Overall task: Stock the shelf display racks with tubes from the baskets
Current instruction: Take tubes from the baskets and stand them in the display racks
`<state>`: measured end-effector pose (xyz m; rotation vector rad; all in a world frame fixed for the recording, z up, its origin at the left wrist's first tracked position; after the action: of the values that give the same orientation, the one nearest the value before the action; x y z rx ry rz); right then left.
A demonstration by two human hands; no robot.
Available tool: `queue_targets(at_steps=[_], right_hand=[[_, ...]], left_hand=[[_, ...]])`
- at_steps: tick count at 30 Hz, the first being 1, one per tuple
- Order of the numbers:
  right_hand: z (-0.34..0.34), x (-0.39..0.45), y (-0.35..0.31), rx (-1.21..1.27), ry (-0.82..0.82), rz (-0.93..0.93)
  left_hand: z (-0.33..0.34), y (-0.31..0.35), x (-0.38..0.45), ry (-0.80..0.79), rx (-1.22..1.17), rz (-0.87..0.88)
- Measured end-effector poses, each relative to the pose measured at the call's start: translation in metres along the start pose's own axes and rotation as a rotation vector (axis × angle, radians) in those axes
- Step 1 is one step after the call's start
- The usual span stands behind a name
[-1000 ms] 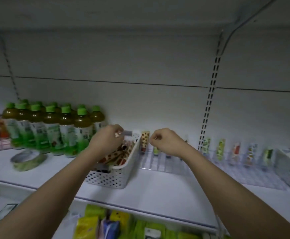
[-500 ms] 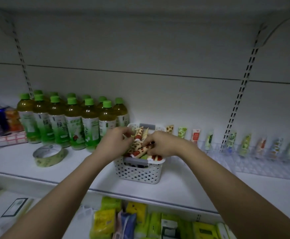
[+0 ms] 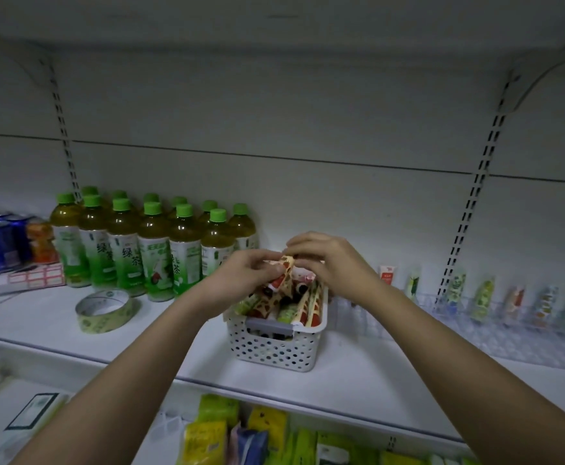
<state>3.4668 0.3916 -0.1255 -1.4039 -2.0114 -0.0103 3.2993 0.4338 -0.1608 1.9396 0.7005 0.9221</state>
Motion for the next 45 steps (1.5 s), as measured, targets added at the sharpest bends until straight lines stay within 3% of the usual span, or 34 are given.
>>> queue_targets(at_steps=[2, 4, 6, 8, 15, 22, 25, 33, 36, 45], right_hand=[[-0.003, 0.001, 0.014, 0.135, 0.103, 0.242], [-0.004, 0.002, 0.034, 0.101, 0.137, 0.529], [0.003, 0.001, 0.048, -0.028, -0.041, 0.73], [0.014, -0.003, 0.051, -0.094, -0.19, 0.805], [0.026, -0.004, 0.043, 0.019, -0.191, 0.821], [-0.014, -0.016, 0.054, 0.522, 0.028, 0.806], [-0.032, -0.019, 0.059, 0.604, 0.103, 0.76], [-0.066, -0.022, 0.081, 0.865, 0.037, 0.707], [-0.07, -0.022, 0.094, 0.83, 0.058, 0.702], [-0.064, -0.02, 0.129, 0.27, 0.062, 0.672]], left_hand=[[-0.002, 0.001, 0.003, 0.066, 0.008, -0.006], [-0.002, 0.0, 0.005, 0.145, 0.013, -0.008], [-0.001, -0.002, 0.004, 0.206, 0.002, -0.012], [0.0, -0.003, 0.004, 0.249, -0.007, -0.02], [0.004, -0.001, 0.002, 0.252, 0.016, -0.04], [0.007, 0.007, 0.005, 0.249, -0.067, 0.003], [0.015, 0.012, 0.013, 0.238, -0.13, 0.019], [0.035, 0.017, 0.039, 0.246, -0.285, 0.023], [0.042, 0.02, 0.051, 0.263, -0.266, 0.006], [0.07, 0.019, 0.078, 0.245, -0.133, -0.018]])
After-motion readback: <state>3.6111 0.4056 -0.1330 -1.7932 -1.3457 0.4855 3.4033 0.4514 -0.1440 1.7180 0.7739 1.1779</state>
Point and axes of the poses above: each hand's wrist, its own x-axis towards the middle knuckle, its own z-axis out of the palm, y = z × x, the point moved 4 cm from there along x, towards the middle knuckle, and after that the axes turned 10 degrees about z, right-handed, at the moved point
